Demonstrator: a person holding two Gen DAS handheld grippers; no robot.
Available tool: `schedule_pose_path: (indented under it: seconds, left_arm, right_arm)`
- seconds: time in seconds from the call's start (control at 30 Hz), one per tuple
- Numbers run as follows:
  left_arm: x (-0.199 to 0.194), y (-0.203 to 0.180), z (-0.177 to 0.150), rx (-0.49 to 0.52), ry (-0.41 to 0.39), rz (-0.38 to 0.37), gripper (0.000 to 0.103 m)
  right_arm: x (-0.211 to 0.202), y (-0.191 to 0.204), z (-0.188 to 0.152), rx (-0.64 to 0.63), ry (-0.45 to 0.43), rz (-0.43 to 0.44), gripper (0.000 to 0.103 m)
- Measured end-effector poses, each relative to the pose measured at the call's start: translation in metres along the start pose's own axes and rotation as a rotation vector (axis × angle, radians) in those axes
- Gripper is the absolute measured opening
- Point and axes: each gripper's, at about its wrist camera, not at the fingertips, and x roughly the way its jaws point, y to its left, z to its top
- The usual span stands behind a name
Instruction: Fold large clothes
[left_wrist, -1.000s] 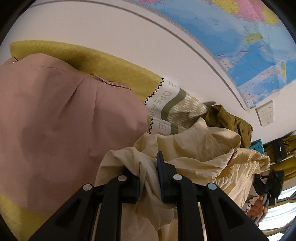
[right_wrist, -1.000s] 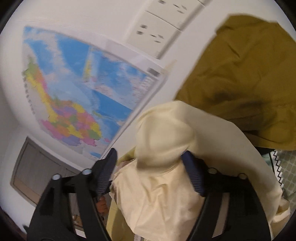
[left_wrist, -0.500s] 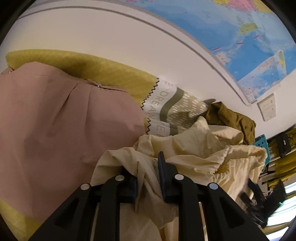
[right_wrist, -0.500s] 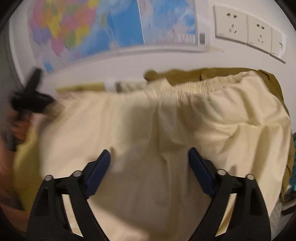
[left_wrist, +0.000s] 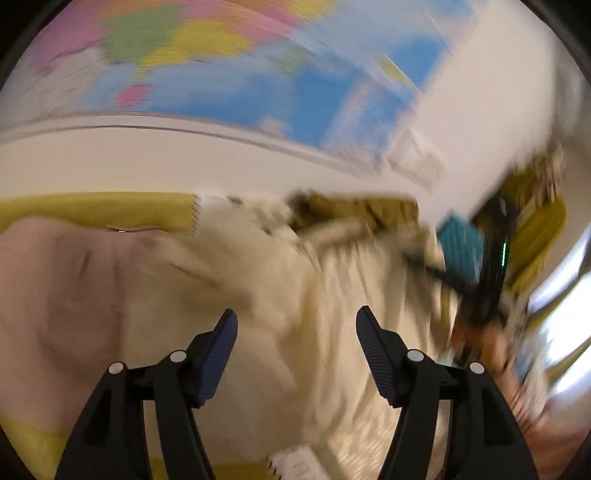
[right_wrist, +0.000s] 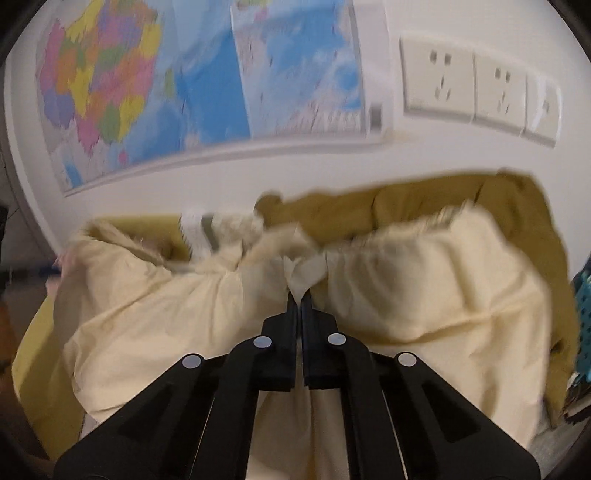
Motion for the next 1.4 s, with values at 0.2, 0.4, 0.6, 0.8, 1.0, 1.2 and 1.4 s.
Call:
schedule_pose_path:
  seconds: [0.2, 0.4, 0.6, 0.8, 1.0, 1.2, 1.4]
  left_arm:
    - [0.061, -0.028, -0.028, 0.171, 0.151, 0.138, 0.063]
    - [0.102, -0.013, -0.02, 0.1, 0.203, 0.232, 0.003]
    - [0.098, 0.0, 0.014, 0.018, 0.116, 0.261, 0.001]
    - [0.131, 0.002, 0.013, 0.008, 0.152, 0.332, 0.005]
    - [0.072, 0.007, 0.001, -0.089, 0.022, 0.225, 0.039]
    - [-0.027, 0.022, -0.048, -0.047, -0.182, 0.354, 0.069]
    - [-0.052, 0.065, -0.104, -0.155, -0.122, 0.425, 0.071]
  right_arm:
    - [0.014, -0.006, 0.021, 0.014, -0.004, -0.017, 0.002]
    - [0.033, -0.011, 0.004, 0.015, 0.035, -0.025, 0.002]
    - [0.009, -0.016, 0.032, 0.032, -0.061, -0.031, 0.001]
    - [0.05, -0.015, 0.022, 0.011, 0.04, -0.051, 0.001]
    - [0.012, -0.017, 0.009, 0.052, 0.018, 0.024, 0.066]
    - [-0.082, -0.048, -0.043, 0.063, -0.082, 0.062, 0.086]
    - [-0.119, -0.118, -0.135, 0.332, -0.011, -0.031, 0.09]
